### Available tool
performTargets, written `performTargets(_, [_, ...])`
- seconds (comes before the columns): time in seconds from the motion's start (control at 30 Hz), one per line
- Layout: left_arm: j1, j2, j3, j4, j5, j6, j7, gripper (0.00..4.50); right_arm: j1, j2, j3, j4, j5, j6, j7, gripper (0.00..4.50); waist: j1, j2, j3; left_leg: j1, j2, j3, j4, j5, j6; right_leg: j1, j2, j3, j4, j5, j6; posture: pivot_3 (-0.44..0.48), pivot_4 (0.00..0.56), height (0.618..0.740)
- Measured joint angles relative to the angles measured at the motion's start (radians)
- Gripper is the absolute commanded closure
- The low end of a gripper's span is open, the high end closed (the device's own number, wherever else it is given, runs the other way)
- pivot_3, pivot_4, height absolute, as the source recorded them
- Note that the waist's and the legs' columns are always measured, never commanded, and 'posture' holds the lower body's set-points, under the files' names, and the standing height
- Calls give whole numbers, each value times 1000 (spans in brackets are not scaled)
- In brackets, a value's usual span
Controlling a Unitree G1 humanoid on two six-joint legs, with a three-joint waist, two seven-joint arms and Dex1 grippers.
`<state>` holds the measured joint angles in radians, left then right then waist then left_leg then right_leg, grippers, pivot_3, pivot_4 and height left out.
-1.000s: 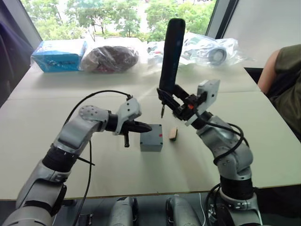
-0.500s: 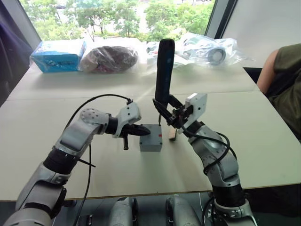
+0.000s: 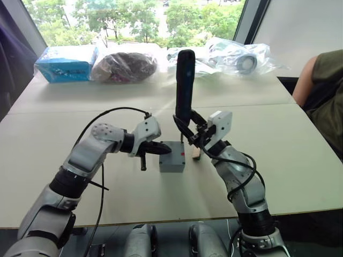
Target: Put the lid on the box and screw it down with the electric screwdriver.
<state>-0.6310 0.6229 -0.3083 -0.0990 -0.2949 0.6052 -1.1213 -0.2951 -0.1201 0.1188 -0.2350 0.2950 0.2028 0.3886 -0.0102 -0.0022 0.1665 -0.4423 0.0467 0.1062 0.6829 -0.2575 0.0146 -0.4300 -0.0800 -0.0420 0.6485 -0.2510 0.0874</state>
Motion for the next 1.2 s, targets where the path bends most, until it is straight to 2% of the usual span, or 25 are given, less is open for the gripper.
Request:
performTargets(0.3, [0, -2, 0, -2, 0, 4, 1, 4500, 6, 4, -5, 5, -6, -15, -6, 2665, 1, 0, 0, 0, 0, 0, 0, 0, 0, 0, 0, 0, 0, 0, 0, 0, 150, 740])
performTargets(0.63, [10, -2, -1, -2, 5, 1, 0, 4500, 109, -32, 22, -59, -25, -73, 15, 2665, -1, -3, -3, 6, 0, 0, 0, 0, 0, 5, 0, 0, 0, 0, 0, 0, 150, 740])
performTargets(1.07, [20, -12, -3, 0, 24, -8, -5, 4500, 102, -54, 26, -88, -16, 18, 24, 2665, -1, -8, -10, 8, 1, 0, -2, 0, 0, 8, 0, 0, 0, -1, -1, 0, 150, 740])
performTargets(1.2, [29, -15, -4, 0, 26, -10, -4, 4500, 96, -55, 26, -91, -16, 46, 23, 2665, -2, -9, -11, 18, 1, 0, -4, -2, 1, 17, 0, 0, -2, -4, -4, 0, 150, 740])
